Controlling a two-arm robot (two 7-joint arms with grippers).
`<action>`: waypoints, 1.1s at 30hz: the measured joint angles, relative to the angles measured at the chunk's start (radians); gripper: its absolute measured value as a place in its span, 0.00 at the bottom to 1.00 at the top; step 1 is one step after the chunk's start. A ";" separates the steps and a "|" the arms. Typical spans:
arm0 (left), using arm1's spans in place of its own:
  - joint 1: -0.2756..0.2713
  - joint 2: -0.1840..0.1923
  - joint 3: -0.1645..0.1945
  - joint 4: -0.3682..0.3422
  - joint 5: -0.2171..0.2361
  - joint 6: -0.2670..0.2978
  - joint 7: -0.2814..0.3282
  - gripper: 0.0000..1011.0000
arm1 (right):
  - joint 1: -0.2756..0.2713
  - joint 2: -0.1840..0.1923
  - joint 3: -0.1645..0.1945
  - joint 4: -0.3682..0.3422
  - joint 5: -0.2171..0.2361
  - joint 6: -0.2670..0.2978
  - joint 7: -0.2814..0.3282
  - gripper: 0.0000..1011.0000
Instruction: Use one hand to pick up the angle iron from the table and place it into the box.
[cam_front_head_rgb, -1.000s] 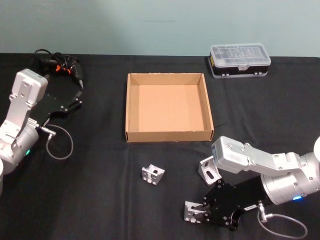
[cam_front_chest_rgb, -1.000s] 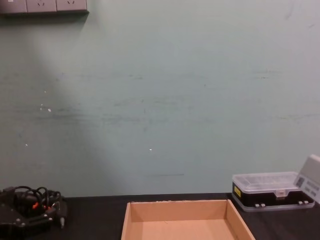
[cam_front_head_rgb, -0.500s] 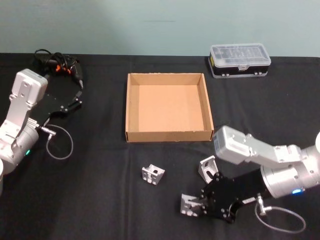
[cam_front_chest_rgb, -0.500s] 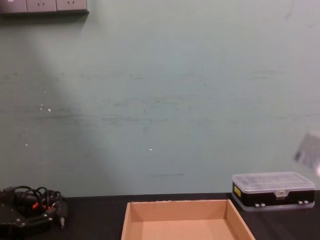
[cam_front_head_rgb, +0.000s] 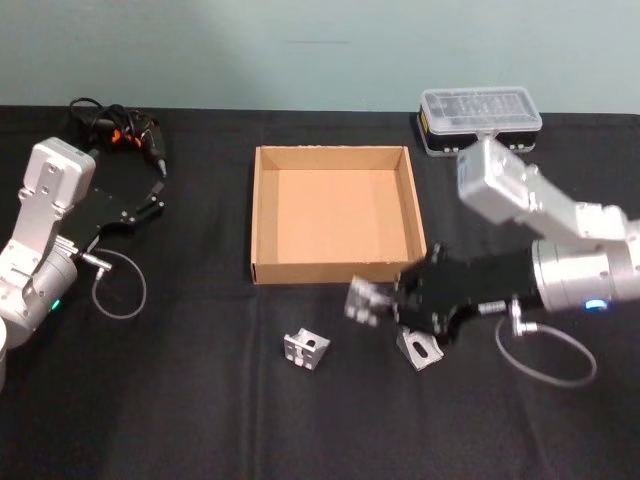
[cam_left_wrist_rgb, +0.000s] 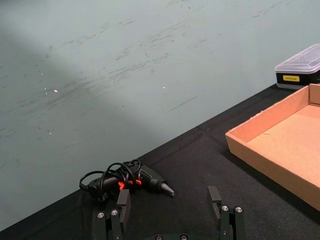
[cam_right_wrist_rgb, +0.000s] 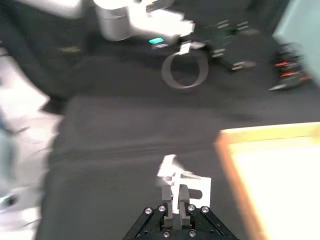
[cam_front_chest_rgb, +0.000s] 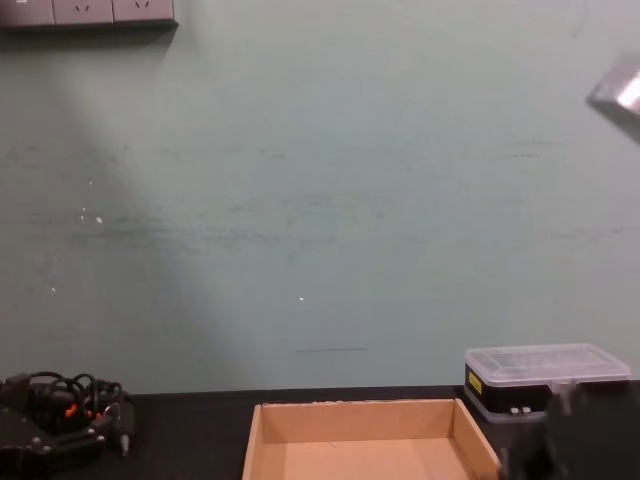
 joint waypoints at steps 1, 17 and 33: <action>0.000 0.000 0.000 0.000 0.000 0.000 0.000 0.99 | 0.000 -0.004 0.006 0.005 -0.002 -0.005 -0.018 0.08; 0.000 0.000 0.000 0.000 0.000 0.000 0.000 0.99 | 0.029 -0.181 0.080 0.234 -0.097 -0.077 -0.243 0.08; 0.000 0.000 0.000 0.000 0.000 0.000 0.000 0.99 | 0.140 -0.353 0.069 0.528 -0.196 -0.125 -0.270 0.08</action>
